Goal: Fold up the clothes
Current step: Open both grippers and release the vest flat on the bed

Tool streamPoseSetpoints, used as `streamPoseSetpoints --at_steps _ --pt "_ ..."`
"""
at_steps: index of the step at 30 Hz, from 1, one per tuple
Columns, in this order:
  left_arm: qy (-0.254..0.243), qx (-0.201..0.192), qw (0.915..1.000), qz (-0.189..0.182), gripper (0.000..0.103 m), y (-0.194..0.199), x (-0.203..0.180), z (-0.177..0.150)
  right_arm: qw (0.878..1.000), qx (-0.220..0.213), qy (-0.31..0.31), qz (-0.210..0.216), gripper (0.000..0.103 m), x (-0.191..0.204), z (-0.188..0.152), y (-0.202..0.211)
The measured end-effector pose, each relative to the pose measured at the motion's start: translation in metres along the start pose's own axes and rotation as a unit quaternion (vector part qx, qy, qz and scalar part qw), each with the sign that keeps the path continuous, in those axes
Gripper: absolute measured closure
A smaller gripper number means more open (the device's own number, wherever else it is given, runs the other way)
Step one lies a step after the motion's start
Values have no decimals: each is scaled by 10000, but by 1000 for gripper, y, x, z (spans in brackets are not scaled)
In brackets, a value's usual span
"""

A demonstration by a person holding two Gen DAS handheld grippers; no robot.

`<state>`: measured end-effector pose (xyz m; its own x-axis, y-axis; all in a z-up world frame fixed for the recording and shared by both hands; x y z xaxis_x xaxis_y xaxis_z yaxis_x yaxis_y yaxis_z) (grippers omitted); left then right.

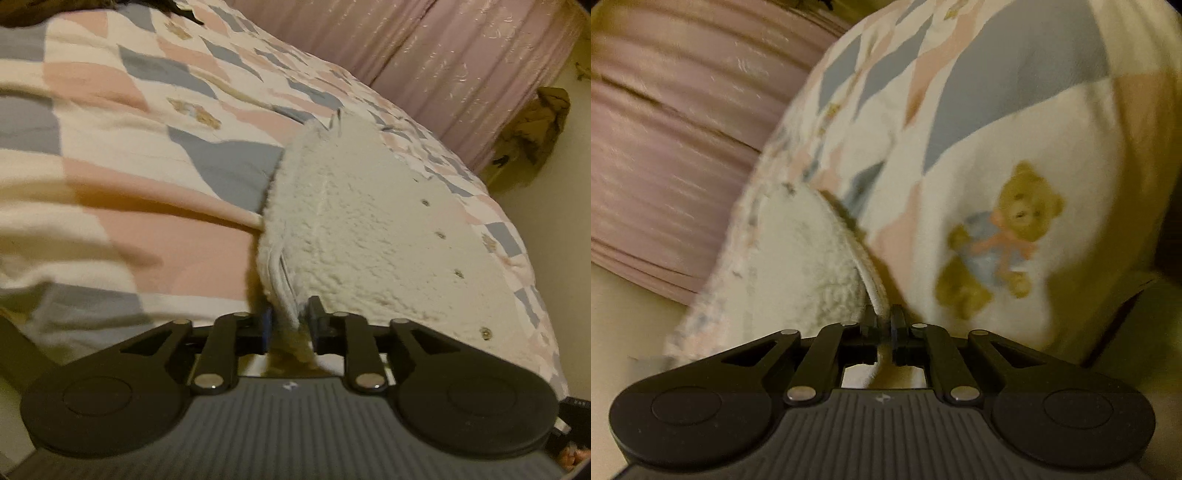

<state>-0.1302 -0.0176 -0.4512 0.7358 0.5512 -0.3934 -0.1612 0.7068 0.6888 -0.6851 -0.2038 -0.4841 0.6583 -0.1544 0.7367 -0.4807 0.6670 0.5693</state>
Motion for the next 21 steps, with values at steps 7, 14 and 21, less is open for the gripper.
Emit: streamPoseSetpoints --at_steps 7,14,21 --pt "-665 -466 9929 865 83 52 -21 -1 9701 -682 2257 -583 76 71 -21 35" --pt "-1844 -672 9792 519 82 32 -98 -13 9313 -72 3643 -26 76 122 -63 -20" --pt "-2412 -184 9628 1208 79 -8 -117 -44 9319 279 3582 -492 75 101 -86 -18"
Point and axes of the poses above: each gripper's, at about its wrist camera, not at the fingertips, and y roughly against the way its jaws point, x to its left, z to its top, the point moved 1 cm from there along -y, roughly the way its jaws point, and after that the axes turned 4 degrees about z, right-handed, at the moved point
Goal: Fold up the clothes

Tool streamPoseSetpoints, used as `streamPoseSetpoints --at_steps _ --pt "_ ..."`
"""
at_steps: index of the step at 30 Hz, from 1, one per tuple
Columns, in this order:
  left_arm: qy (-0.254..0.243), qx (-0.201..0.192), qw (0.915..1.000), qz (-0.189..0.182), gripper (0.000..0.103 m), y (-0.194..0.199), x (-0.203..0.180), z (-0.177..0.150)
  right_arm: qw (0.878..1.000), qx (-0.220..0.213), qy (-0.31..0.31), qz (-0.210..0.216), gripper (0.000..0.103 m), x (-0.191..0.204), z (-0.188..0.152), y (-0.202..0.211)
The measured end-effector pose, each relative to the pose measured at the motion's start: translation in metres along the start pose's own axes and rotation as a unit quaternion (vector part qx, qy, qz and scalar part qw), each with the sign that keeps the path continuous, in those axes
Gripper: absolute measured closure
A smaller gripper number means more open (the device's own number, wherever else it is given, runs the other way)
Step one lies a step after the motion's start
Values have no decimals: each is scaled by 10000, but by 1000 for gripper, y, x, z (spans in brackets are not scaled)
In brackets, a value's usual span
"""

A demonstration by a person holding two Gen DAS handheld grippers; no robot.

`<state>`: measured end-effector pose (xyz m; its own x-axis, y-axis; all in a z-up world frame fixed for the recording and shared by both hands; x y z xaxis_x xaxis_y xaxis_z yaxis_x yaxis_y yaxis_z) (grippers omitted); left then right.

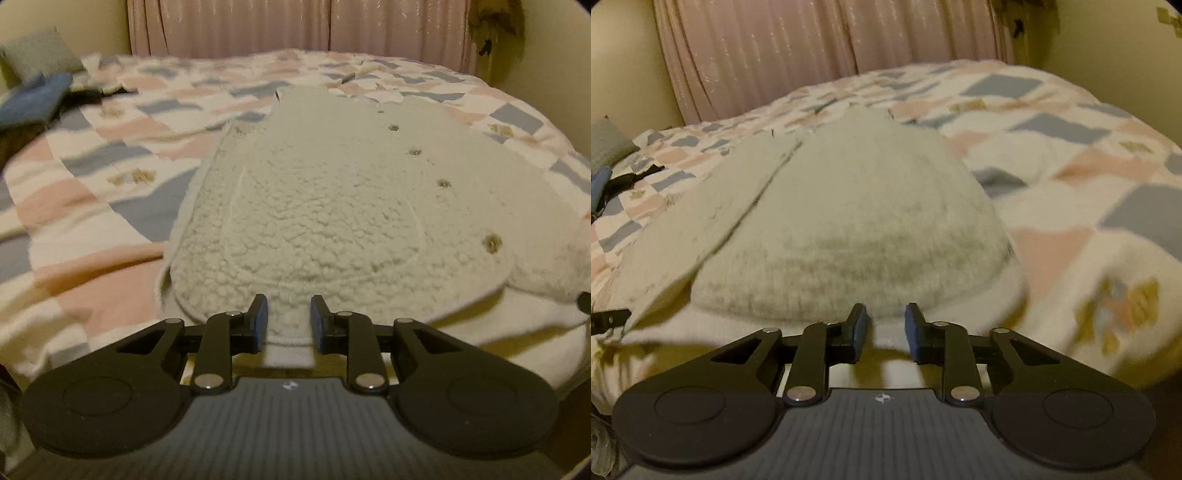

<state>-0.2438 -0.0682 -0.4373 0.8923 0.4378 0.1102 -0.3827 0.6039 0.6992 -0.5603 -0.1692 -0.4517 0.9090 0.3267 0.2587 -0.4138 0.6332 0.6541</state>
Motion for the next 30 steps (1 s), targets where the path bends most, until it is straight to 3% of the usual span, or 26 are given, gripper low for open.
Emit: streamPoseSetpoints --at_steps 2,6,7,9,15,22,24,30 --pt "-170 -23 9997 176 77 9 -6 -2 9999 -54 -137 -1 69 -1 -4 13" --pt "-88 -111 9998 -133 64 46 -11 -1 9987 -469 -214 43 55 3 2 53" --pt "-70 -177 9997 -182 62 56 -12 -2 9982 -578 -170 45 47 6 5 62" --pt "-152 -321 9992 -173 60 74 -18 0 9974 -714 -66 5 36 13 10 74" --pt "-191 -519 9984 -74 52 107 -19 -3 9959 -883 190 -102 18 30 9 100" --pt "-218 -676 9974 93 38 142 -13 -13 9950 -982 137 -113 11 38 1 122" --pt "-220 -678 9974 120 37 147 -13 -16 9943 -1044 176 -121 5 41 2 129" --pt "-270 -714 9970 131 35 164 -9 -24 9920 -1236 226 -94 5 52 -1 151"
Point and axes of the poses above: each gripper's, at about its wrist camera, not at the fingertips, and y roughly against the way its jaws point, x to its left, z to its top, the point moved 1 cm from there along -y, roughly the way its jaws point, and after that the axes turned 4 degrees about z, right-handed, at the moved point
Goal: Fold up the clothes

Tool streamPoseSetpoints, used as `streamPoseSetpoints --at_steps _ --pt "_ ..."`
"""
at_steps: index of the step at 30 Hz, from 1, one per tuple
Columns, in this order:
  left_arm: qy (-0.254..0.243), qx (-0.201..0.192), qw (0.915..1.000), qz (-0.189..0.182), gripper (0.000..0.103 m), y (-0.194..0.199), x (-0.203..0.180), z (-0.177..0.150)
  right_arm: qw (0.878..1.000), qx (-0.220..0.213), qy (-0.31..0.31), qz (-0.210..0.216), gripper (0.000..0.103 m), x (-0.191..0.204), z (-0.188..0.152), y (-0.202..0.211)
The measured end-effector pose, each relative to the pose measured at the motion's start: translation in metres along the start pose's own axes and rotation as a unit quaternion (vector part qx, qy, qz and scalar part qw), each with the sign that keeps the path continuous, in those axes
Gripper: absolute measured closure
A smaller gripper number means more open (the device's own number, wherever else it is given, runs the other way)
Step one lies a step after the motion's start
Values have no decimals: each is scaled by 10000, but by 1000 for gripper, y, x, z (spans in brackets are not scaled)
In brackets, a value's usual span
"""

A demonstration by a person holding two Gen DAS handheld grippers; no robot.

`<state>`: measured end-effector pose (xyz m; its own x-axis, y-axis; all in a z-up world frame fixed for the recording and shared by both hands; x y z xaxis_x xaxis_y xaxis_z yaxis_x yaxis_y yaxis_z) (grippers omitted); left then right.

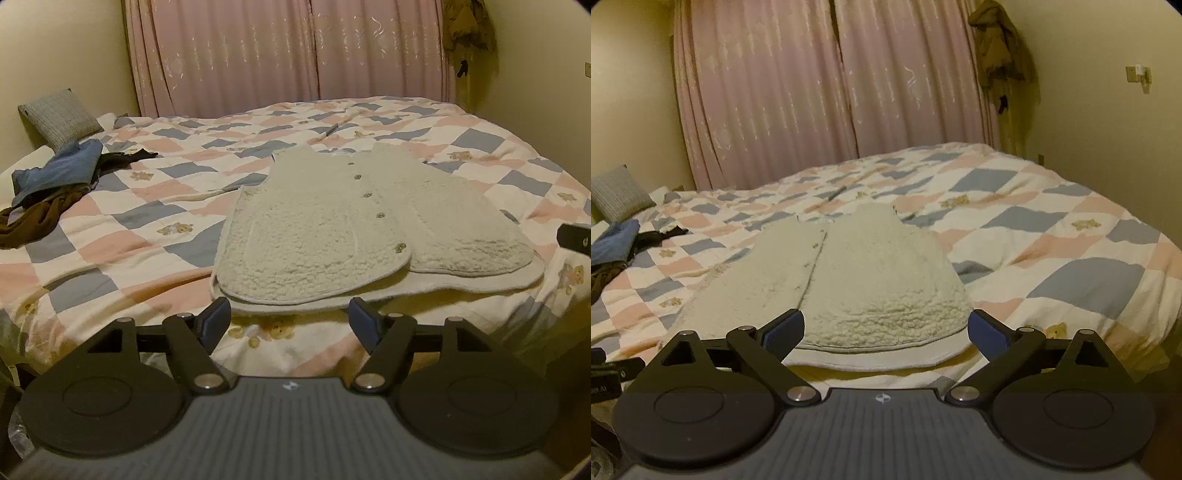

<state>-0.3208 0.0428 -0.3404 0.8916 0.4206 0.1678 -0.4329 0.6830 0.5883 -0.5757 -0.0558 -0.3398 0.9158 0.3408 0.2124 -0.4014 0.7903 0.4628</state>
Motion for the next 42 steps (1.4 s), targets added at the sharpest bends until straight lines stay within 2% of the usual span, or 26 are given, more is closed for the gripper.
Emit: streamPoseSetpoints --at_steps 8,10,20,32,42 --pt "10 -140 9999 -42 32 18 5 -6 9999 -20 99 -53 3 10 -1 13" --pt "20 -170 9998 -44 26 20 6 -7 9999 10 130 -110 3 12 -2 14" --pt "67 -289 9995 -149 26 25 12 -6 9991 131 278 -288 2 19 0 9" --pt "9 -8 9998 -211 26 -19 2 13 9975 531 300 -351 2 15 10 -41" --pt "69 417 9989 -183 25 -67 3 15 9936 948 383 -481 2 8 9 -87"
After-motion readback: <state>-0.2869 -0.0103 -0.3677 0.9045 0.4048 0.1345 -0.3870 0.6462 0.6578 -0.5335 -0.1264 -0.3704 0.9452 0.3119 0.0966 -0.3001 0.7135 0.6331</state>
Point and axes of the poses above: each gripper's, at about its wrist camera, not at the fingertips, and y roughly against the way its jaws point, x to its left, z to its top, the point moved 1 cm from there along -y, roughly the way its jaws point, and after that the axes turned 4 degrees about z, right-handed, at the moved point
